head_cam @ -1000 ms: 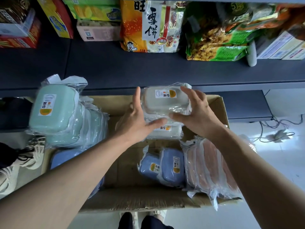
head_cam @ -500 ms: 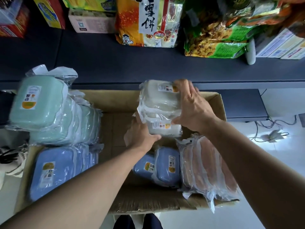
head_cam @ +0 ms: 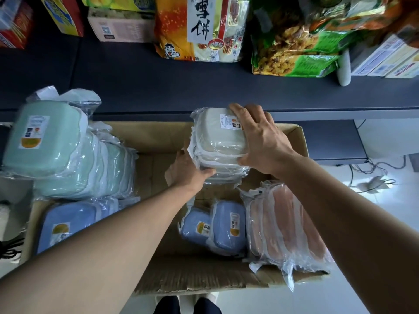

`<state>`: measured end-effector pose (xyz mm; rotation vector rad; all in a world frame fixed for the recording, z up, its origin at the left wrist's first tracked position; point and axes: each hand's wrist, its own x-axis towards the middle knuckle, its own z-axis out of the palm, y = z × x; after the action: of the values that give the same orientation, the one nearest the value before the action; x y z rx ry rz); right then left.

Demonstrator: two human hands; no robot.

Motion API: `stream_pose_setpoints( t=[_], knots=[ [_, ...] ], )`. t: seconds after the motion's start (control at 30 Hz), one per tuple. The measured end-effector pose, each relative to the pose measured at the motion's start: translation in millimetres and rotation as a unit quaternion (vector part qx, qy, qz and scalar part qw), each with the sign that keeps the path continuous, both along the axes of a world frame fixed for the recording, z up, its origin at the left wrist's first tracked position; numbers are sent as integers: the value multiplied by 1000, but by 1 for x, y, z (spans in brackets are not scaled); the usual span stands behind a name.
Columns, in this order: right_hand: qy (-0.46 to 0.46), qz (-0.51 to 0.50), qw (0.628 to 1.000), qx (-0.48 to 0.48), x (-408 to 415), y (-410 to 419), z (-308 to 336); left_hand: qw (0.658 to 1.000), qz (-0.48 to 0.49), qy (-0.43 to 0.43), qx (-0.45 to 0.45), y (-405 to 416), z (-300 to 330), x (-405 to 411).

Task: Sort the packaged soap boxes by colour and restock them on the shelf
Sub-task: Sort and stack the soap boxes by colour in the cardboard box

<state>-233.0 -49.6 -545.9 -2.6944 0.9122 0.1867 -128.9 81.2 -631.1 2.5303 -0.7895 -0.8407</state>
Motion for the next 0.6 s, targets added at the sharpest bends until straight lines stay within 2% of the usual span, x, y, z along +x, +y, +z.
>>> stream_pose_setpoints(
  t=[0.2, 0.4, 0.6],
  knots=[
    [6, -1, 1000, 7, -4, 2, 9, 998, -24, 46, 28, 7, 23, 15],
    [2, -5, 1000, -11, -16, 19, 22, 997, -75, -31, 5, 22, 48, 25],
    [7, -28, 999, -42, -19, 41, 38, 994, -105, -24, -7, 34, 66, 30]
  ],
)
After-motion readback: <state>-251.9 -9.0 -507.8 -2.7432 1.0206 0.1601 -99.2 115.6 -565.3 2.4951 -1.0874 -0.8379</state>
